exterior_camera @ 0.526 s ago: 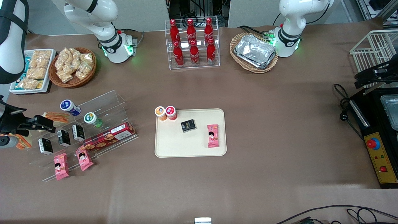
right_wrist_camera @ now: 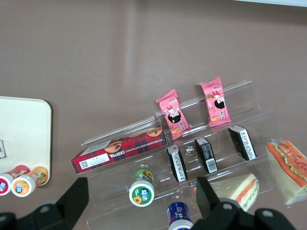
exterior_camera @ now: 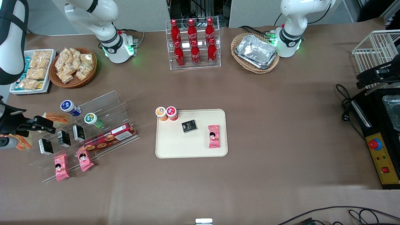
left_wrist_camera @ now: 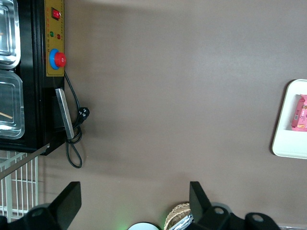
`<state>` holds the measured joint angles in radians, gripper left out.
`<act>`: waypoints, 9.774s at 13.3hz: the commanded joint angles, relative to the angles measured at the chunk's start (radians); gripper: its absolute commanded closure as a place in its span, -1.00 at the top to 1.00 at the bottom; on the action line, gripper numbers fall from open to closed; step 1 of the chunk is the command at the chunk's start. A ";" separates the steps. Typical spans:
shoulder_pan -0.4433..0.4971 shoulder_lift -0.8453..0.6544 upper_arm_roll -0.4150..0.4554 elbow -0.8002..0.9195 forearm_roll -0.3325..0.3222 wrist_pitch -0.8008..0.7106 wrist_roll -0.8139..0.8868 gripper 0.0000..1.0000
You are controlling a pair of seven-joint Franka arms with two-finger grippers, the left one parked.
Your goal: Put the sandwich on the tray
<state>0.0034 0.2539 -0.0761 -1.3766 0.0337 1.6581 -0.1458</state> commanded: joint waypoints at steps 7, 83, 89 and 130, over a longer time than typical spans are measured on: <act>-0.019 0.002 0.007 -0.006 -0.014 0.005 -0.012 1.00; 0.409 0.261 0.039 -0.030 0.101 0.237 -0.724 -0.05; 0.512 0.430 0.038 -0.033 0.094 0.458 -0.652 -0.03; 0.369 -0.025 -0.340 -0.042 0.078 -0.057 -0.247 1.00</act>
<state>0.3644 0.2488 -0.3974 -1.4060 0.0945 1.6183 -0.4134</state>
